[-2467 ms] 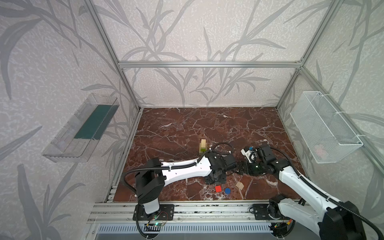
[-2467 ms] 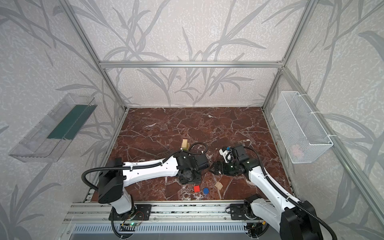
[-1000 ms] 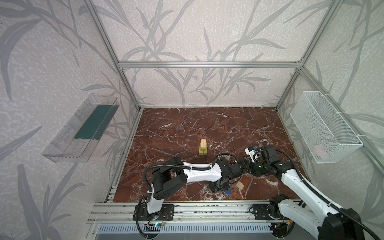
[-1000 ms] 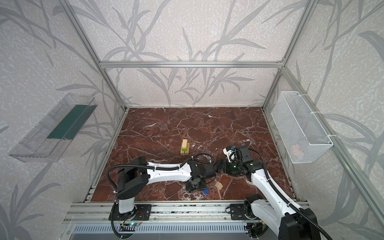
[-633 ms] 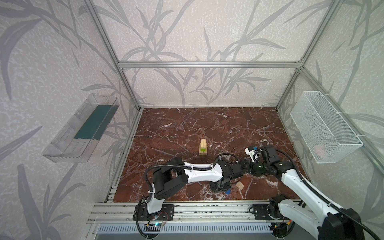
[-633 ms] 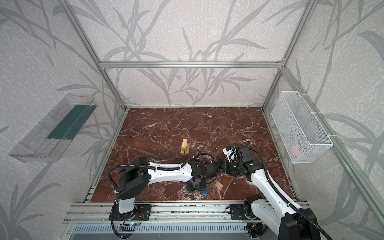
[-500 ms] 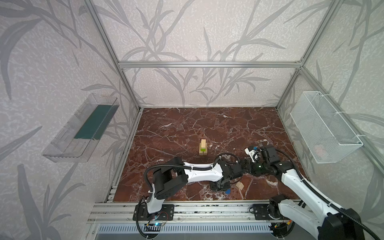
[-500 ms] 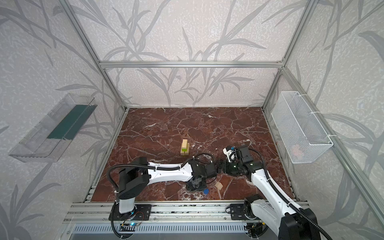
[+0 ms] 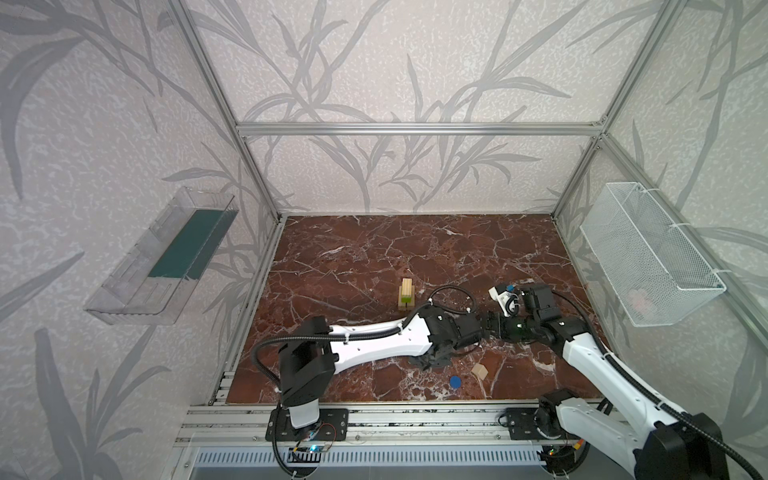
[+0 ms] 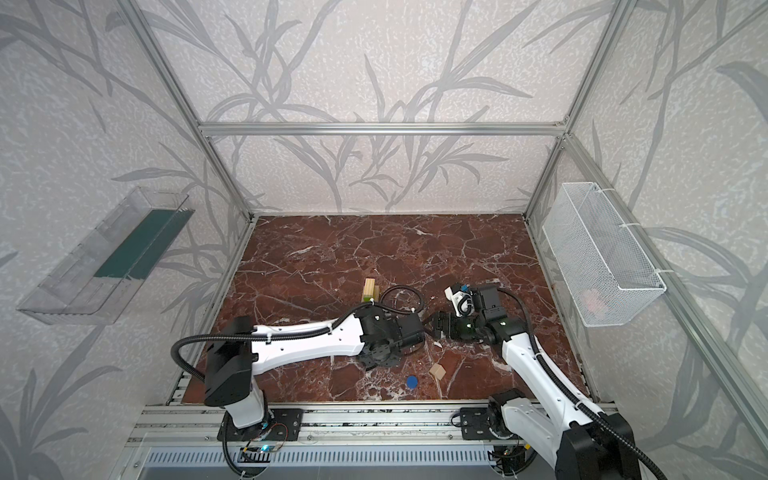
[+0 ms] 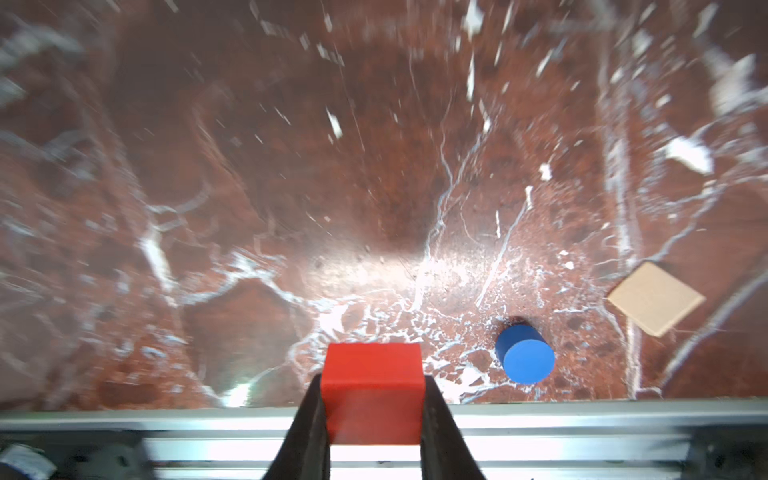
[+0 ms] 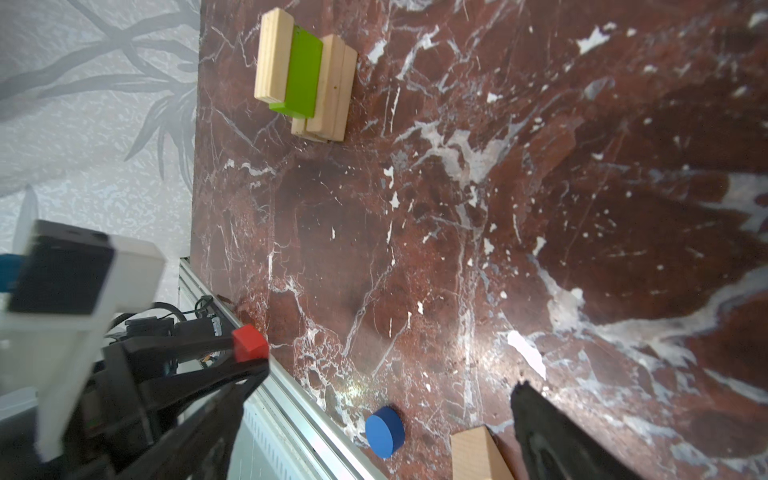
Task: Build the wood block tower
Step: 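Lift the red cube with the left gripper and carry it toward the tower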
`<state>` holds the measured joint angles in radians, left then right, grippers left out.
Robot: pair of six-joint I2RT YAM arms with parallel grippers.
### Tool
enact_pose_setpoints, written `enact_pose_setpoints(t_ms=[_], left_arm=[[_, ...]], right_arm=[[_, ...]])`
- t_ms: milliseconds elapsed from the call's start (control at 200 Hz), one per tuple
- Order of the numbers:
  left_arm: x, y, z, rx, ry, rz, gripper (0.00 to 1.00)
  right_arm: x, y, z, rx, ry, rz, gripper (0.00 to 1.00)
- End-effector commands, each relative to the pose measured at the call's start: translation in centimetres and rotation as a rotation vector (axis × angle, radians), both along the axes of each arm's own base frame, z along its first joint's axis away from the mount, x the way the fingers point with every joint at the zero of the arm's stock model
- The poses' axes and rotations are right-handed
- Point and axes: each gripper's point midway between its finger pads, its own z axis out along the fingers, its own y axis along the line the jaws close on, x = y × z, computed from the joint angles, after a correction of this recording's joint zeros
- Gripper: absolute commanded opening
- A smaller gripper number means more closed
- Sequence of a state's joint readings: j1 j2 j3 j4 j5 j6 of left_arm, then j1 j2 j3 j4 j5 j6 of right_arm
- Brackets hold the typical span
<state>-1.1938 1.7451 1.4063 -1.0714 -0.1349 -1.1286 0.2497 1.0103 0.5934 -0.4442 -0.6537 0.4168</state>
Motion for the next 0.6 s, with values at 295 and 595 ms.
enact_pose_setpoints(t_ms=[295, 595], left_arm=[[7.7, 5.6, 6.5, 0.016, -0.172, -0.091, 0.16], [13.0, 5.7, 6.4, -0.01, -0.174, -0.086, 0.15]], right_arm=[[4.0, 4.2, 4.1, 0.083, -0.255, 0.124, 0.99], [6.1, 6.3, 3.8, 0.125, -0.34, 0.195, 0.99]])
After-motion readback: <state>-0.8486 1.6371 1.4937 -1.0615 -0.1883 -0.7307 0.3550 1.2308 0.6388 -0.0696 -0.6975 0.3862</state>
